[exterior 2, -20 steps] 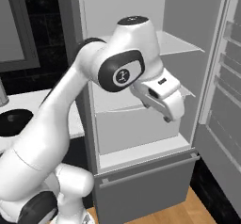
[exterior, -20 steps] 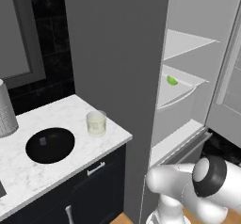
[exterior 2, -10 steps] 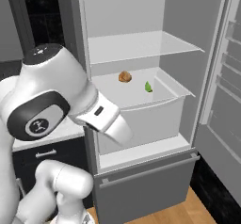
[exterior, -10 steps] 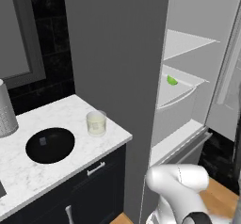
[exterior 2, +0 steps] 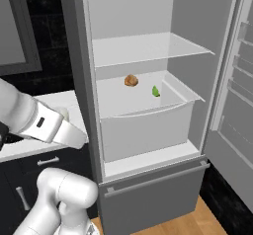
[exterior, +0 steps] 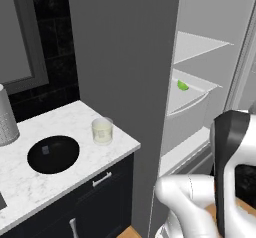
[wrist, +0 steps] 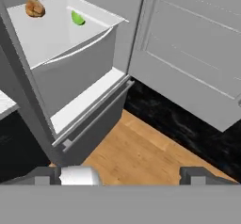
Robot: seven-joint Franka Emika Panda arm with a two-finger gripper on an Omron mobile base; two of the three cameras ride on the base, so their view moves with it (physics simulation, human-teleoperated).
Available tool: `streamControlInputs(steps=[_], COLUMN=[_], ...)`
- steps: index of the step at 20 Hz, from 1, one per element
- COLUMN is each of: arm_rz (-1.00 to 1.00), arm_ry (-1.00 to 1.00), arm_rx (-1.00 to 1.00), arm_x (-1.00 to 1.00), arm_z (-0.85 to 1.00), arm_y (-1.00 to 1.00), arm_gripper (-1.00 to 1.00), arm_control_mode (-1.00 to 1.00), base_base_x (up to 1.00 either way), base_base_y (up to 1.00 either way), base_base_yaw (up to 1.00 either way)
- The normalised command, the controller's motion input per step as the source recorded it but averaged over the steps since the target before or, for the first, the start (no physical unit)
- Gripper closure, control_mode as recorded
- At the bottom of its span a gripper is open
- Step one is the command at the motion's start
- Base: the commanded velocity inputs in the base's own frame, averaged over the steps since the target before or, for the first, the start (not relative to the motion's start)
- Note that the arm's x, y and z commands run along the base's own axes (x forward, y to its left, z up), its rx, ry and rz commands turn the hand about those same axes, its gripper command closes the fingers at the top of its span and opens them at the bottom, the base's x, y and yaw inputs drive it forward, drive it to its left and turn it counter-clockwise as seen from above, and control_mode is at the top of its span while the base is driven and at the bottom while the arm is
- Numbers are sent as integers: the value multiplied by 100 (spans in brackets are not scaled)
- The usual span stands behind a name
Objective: Grab a lemon wedge from the fridge and one ice cube from the ice bowl, and put them in the glass of lemonade.
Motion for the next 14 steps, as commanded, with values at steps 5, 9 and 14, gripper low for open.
streamControlInputs(steps=[5, 9, 14], arm_rz=[-4, 1, 2], arm_ry=[-13, 21, 9], arm_rx=[30, 27, -1], arm_x=[41, 39, -1], arm_z=[1, 1, 0], arm_y=[13, 3, 34], arm_gripper=[-100, -100, -100], arm_control_mode=[-100, -100, -100], base_base_x=[0, 0, 0], base_base_y=[0, 0, 0], base_base_yaw=[0, 0, 0])
